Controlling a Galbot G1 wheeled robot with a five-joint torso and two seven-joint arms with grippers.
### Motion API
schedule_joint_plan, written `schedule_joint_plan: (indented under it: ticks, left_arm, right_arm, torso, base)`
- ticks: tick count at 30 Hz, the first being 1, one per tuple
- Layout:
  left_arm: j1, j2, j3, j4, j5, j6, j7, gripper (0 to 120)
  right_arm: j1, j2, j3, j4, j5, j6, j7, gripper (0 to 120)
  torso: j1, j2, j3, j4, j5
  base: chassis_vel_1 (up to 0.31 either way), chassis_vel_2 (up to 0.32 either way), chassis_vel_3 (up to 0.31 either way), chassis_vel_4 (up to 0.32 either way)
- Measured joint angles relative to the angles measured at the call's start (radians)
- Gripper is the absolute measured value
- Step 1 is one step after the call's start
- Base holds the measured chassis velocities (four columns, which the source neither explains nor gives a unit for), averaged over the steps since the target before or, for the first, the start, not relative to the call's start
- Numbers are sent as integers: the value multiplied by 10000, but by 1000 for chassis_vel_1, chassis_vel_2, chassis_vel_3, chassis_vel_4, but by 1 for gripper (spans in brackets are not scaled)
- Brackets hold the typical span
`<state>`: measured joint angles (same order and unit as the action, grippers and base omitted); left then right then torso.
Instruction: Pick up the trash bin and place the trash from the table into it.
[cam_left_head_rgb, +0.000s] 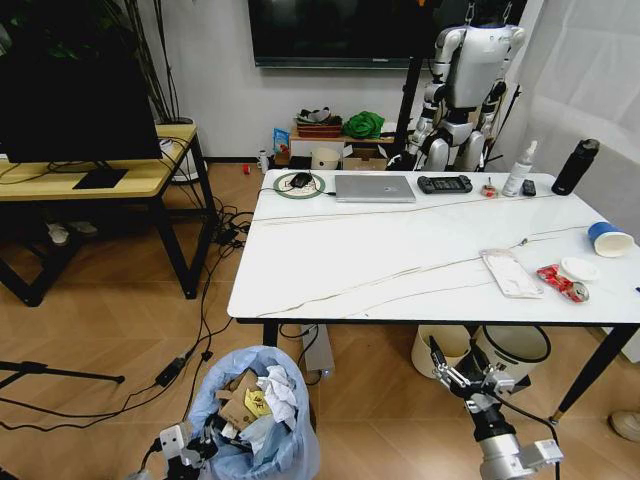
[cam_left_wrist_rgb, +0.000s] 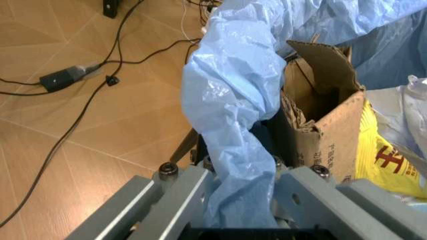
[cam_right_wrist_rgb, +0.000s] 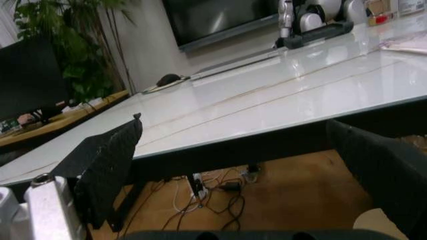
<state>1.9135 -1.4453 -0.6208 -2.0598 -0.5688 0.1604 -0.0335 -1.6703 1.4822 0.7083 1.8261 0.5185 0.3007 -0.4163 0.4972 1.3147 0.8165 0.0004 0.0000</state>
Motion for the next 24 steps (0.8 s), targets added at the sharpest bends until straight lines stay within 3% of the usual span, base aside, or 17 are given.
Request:
schedule_joint_plan:
  ticks: [24]
  left_arm:
    - [8,-177,-29,71,120,-18,17,0]
  right_arm:
    - [217,-229,18,-442,455,115,-209,100]
  torso:
    - [1,0,0,0,1]
  base:
    - [-11,-9,15,13]
